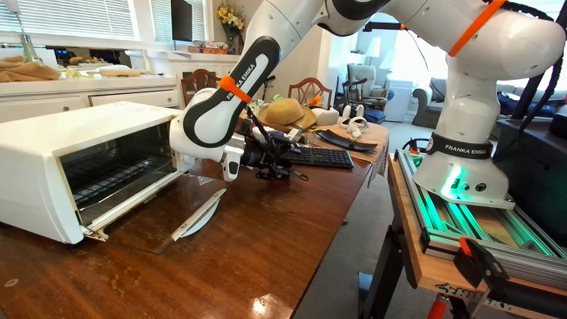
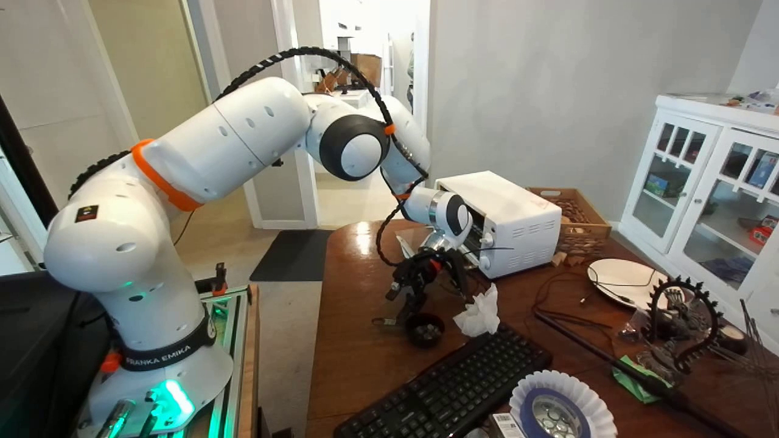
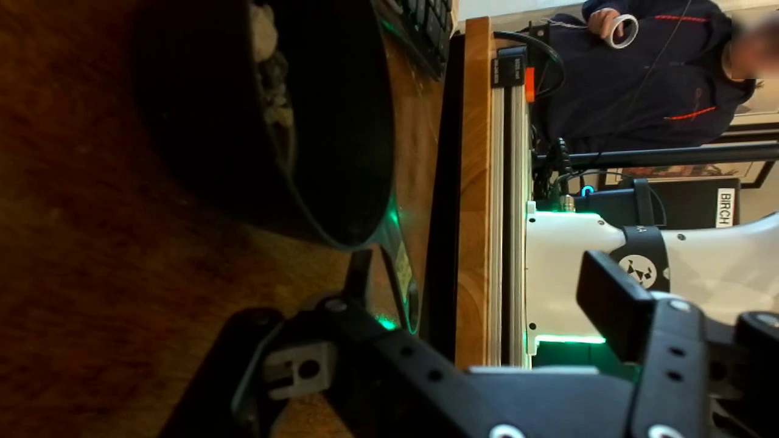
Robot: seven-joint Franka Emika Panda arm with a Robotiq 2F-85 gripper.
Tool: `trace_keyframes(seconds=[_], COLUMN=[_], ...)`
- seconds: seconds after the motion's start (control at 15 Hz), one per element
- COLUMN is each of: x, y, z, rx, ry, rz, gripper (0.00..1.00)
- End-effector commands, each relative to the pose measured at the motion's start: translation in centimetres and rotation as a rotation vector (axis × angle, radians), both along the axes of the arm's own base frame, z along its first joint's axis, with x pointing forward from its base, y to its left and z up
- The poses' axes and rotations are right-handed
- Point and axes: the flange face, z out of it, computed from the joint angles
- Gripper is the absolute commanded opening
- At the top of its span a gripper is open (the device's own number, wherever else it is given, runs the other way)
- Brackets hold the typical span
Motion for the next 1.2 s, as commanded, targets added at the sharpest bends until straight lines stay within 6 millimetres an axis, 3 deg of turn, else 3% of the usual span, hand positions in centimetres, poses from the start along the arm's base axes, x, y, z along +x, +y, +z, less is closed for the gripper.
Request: trace_keyframes(seconds=[0.0, 0.2, 0.33, 0.47, 0.53, 0.6, 1.13], x=[-0.1, -0.8, -0.9, -0.8, -0.7, -0.6, -1.2], y=[0.0, -0.1, -0.2, -0.1, 0.1, 0.3, 4.3], z=[-1.3, -1.2, -1.0, -1.0, -0.9, -0.8, 0.4], rx=[-0.039, -0.069, -0.084, -0.084, -0.073, -0.070, -0.038], ry=[0.030, 0.053, 0.062, 0.058, 0.053, 0.053, 0.059], rz=[0.021, 0.034, 0.043, 0.045, 0.051, 0.058, 0.249], gripper=[0.78, 0.70, 0.72, 0.86, 0.97, 1.00, 1.00])
